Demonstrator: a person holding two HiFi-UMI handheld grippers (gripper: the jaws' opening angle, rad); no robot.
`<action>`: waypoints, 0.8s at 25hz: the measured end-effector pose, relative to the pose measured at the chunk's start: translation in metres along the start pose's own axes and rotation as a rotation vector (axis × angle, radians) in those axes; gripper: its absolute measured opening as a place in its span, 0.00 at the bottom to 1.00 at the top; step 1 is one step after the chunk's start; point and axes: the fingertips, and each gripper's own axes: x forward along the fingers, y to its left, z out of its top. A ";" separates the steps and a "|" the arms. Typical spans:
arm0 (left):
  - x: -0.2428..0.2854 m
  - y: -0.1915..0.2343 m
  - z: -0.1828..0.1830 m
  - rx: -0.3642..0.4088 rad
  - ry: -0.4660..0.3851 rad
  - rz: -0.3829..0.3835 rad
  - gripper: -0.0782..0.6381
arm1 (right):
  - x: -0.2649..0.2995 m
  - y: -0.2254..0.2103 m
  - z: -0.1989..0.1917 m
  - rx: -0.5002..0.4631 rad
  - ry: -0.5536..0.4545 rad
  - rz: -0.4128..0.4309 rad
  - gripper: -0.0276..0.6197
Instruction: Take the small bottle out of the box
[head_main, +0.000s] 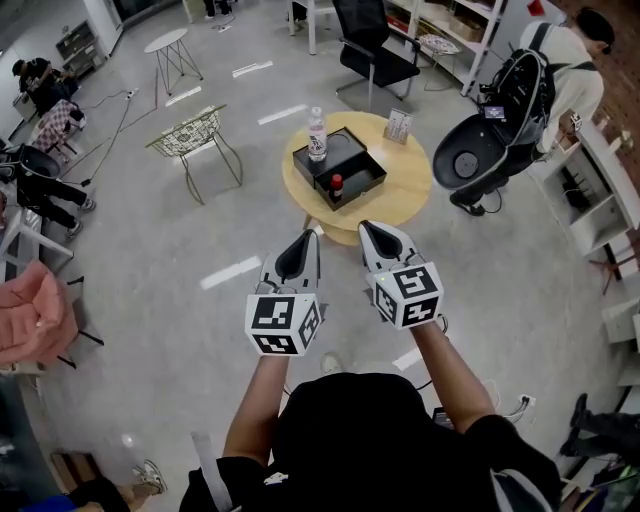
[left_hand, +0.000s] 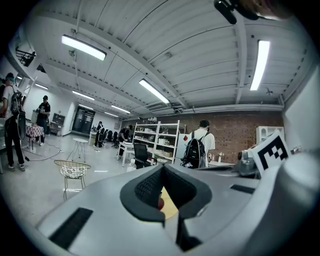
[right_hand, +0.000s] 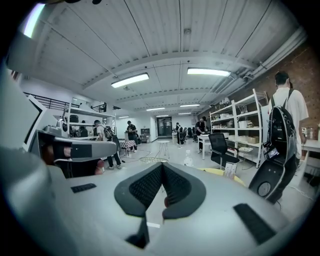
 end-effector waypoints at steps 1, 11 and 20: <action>0.001 0.002 -0.001 -0.001 0.003 -0.004 0.11 | 0.002 -0.001 0.000 -0.001 0.001 -0.003 0.04; 0.030 0.010 -0.011 -0.003 0.031 -0.024 0.11 | 0.030 -0.025 -0.001 0.020 0.010 -0.015 0.04; 0.096 0.025 -0.022 -0.021 0.054 -0.015 0.11 | 0.077 -0.071 -0.008 0.037 0.033 0.005 0.04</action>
